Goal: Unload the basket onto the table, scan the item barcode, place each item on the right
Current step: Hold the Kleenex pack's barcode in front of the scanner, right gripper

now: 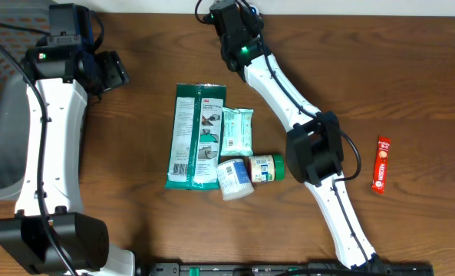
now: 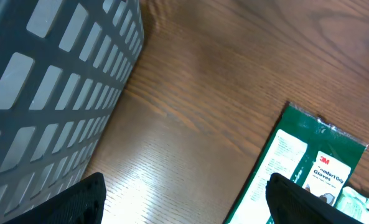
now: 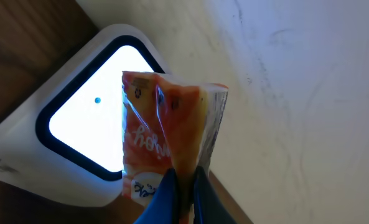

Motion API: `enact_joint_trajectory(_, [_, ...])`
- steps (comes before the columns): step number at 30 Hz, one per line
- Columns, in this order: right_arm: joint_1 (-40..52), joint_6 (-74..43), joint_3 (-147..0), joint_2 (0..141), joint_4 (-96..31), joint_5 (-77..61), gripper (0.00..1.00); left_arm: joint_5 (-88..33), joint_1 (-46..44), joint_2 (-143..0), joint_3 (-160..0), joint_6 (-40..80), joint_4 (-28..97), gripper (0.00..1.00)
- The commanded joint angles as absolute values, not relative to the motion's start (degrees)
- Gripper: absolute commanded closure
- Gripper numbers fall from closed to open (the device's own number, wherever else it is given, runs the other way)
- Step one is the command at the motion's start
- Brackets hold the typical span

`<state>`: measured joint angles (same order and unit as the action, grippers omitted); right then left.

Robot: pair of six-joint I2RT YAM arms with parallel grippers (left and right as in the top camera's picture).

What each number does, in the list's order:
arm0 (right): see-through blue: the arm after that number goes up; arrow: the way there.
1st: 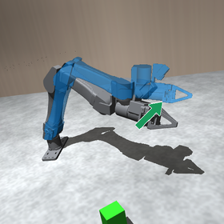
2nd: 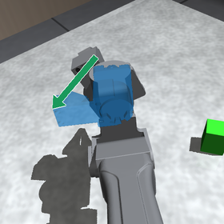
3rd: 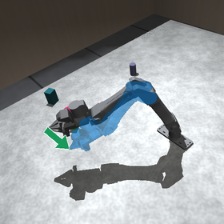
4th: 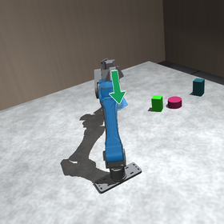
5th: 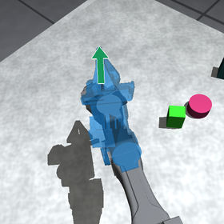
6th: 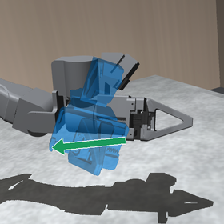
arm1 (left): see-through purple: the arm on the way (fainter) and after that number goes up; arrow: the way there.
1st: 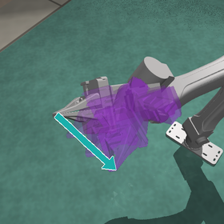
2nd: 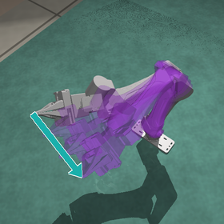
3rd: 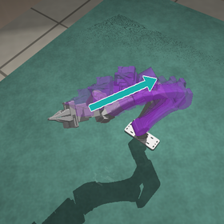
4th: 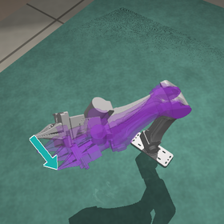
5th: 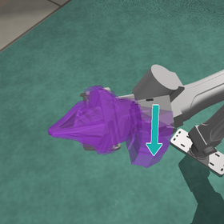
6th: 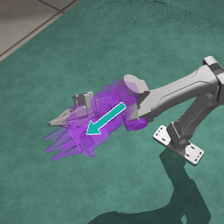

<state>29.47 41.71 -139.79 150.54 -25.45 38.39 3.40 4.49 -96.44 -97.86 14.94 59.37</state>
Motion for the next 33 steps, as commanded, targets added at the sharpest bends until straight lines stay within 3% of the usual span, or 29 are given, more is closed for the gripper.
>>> enact_joint_trajectory(1, [29.63, 42.02, -140.88, 151.87, -25.26, 36.95, 0.99, 4.34, 4.82, -95.55, -98.1, 14.61, 59.48, 0.18])
enact_joint_trajectory(33, [29.85, 39.68, -140.9, 149.58, -25.19, 39.79, 0.99, 4.34, 4.82, -95.55, -98.1, 14.61, 59.46, 0.18])
